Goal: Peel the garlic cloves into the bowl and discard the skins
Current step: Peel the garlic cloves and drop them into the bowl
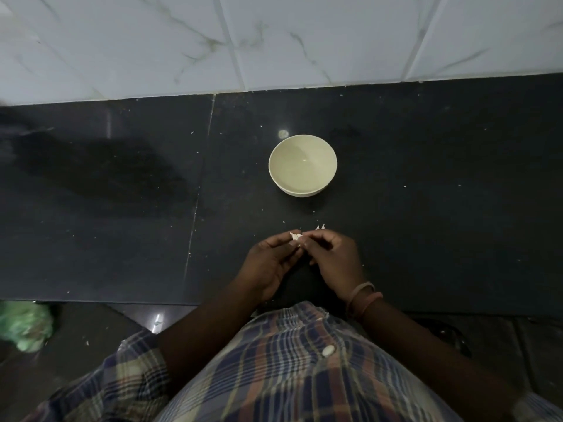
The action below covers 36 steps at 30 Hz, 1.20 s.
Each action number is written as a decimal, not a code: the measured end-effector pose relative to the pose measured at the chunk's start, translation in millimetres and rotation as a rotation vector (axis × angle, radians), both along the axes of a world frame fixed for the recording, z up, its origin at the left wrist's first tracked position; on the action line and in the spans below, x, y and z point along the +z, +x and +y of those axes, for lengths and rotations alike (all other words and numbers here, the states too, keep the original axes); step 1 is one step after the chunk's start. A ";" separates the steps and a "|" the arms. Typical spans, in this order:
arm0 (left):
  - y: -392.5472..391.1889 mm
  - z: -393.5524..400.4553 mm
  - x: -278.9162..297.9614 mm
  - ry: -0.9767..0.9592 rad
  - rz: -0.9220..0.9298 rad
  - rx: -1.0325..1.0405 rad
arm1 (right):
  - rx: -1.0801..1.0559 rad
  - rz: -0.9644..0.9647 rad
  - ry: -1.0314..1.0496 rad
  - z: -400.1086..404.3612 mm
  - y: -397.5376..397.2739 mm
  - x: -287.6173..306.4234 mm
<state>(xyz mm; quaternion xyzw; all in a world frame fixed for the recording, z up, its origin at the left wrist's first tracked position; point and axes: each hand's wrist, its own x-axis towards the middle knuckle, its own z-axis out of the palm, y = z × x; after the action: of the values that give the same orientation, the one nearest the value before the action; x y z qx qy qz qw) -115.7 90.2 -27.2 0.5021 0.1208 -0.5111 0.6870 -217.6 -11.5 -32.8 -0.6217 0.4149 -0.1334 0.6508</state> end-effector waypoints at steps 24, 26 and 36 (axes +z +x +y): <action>34.8 25.7 5.8 0.030 -0.304 -0.251 | -0.189 0.040 0.092 31.6 31.2 16.9; 37.0 27.0 5.8 0.007 -0.255 -0.243 | -0.196 0.021 0.097 34.4 32.8 21.3; 42.2 29.4 14.5 -0.041 -0.228 -0.208 | -0.150 0.019 -0.101 44.2 31.9 28.0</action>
<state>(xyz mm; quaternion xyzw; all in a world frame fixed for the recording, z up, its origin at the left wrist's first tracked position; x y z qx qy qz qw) -73.5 119.5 -12.8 0.5526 -0.0209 -0.5215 0.6498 -185.7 32.7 -4.8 -0.6222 0.4591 -0.1966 0.6029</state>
